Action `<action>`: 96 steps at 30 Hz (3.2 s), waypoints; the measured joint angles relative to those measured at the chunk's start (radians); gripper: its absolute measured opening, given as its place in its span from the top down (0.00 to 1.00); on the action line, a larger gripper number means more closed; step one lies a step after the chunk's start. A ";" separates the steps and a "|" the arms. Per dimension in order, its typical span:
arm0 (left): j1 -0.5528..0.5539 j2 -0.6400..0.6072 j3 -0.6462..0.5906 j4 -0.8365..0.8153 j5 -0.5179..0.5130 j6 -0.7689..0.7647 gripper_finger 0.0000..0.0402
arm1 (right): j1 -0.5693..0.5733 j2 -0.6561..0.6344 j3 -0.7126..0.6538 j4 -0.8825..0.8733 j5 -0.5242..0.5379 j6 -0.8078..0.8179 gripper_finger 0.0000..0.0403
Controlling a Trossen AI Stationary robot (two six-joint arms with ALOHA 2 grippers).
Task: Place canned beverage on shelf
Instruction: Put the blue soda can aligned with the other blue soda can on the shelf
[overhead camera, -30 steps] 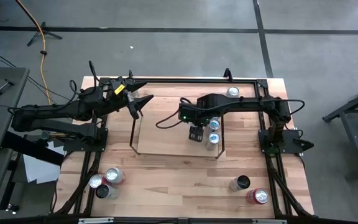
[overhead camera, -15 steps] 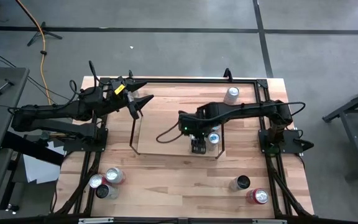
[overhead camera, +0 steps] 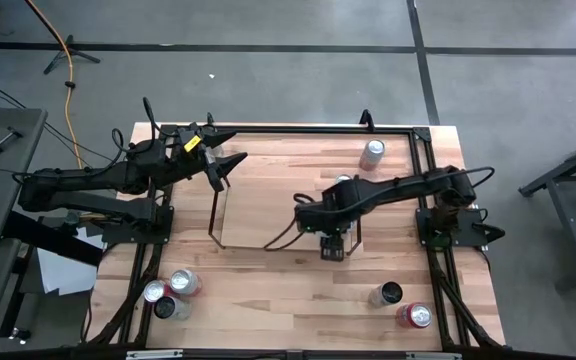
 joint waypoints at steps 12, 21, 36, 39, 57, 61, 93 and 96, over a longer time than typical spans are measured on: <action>0.000 0.000 0.000 0.000 0.000 0.000 0.26 | 0.027 -0.008 0.000 -0.047 0.020 0.042 0.42; 0.000 0.000 0.000 0.000 0.000 0.000 0.26 | 0.028 -0.029 0.002 -0.085 0.039 0.062 0.42; 0.000 0.000 0.000 0.000 0.000 0.002 0.26 | 0.091 -0.111 -0.011 -0.034 0.078 0.147 0.42; 0.000 0.000 0.000 0.000 0.000 0.001 0.26 | 0.102 -0.115 -0.058 -0.034 0.089 0.165 0.42; 0.000 0.000 0.000 0.000 0.000 0.001 0.26 | 0.102 -0.149 -0.156 0.043 0.116 0.192 0.42; 0.000 0.000 0.000 0.000 0.000 0.001 0.26 | 0.102 -0.149 -0.156 0.042 0.116 0.192 0.41; 0.000 0.000 0.000 0.000 -0.001 0.001 0.26 | 0.102 -0.148 0.012 -0.160 0.114 0.074 0.34; 0.000 0.000 0.000 0.000 -0.001 0.001 0.26 | 0.102 -0.181 0.035 -0.156 0.139 0.042 0.34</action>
